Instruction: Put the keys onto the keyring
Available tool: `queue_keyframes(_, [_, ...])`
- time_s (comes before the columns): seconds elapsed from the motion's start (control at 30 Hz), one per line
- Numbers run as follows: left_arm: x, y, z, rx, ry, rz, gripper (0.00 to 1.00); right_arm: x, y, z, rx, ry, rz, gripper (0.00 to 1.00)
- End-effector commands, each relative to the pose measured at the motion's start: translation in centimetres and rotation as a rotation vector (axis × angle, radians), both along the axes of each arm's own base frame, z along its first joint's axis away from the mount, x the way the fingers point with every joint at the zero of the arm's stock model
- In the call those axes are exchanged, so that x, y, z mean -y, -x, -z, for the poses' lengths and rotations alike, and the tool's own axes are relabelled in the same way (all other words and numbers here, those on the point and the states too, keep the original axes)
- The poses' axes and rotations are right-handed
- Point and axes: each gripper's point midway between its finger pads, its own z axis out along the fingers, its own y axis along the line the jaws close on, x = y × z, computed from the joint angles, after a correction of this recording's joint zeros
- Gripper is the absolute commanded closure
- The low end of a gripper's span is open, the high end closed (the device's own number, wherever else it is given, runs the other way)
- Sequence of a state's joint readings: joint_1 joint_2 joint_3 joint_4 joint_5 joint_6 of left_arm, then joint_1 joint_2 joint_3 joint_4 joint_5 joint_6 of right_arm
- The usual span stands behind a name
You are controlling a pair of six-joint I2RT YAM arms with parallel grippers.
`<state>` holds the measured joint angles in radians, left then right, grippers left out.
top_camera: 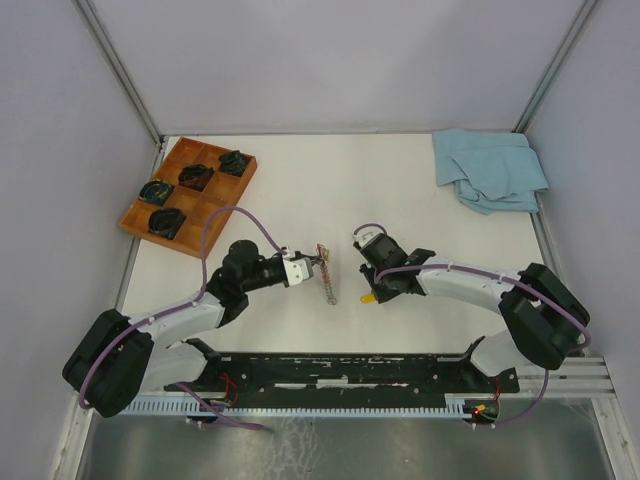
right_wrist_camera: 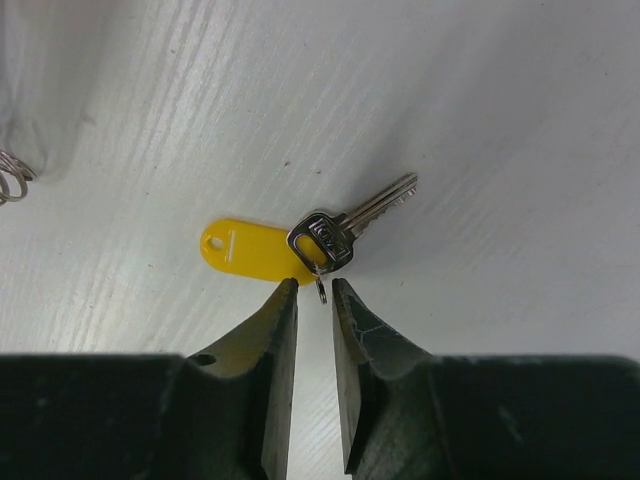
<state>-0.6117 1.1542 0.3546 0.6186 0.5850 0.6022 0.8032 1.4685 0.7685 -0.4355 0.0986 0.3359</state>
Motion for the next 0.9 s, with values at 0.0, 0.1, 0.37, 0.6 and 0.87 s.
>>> queue_keyframes(0.0, [0.5,-0.7,-1.8,0.019,0.034,0.003,0.97,-0.8,-1.1,-0.9,0.033,-0.01,0.001,0.74])
queue_keyframes(0.1, [0.5,-0.6,-1.8,0.017,0.033,0.003,0.97,-0.8,-1.1,-0.9,0.033,-0.006,0.003,0.78])
queue_keyframes(0.37, [0.5,-0.6,-1.8,0.016,0.03,0.003,0.97,-0.2,-1.3,-1.2,0.047,0.015,0.006,0.99])
queue_keyframes(0.6, [0.6,-0.5,-2.0,0.015,0.03,0.011,0.97,-0.8,-2.4,-4.8,0.161,-0.043,-0.065,0.99])
queue_keyframes(0.87, [0.9,-0.1,-2.5,0.01,0.041,0.039,0.97,-1.1,-4.3,-10.4,0.393,-0.087,-0.194,0.99])
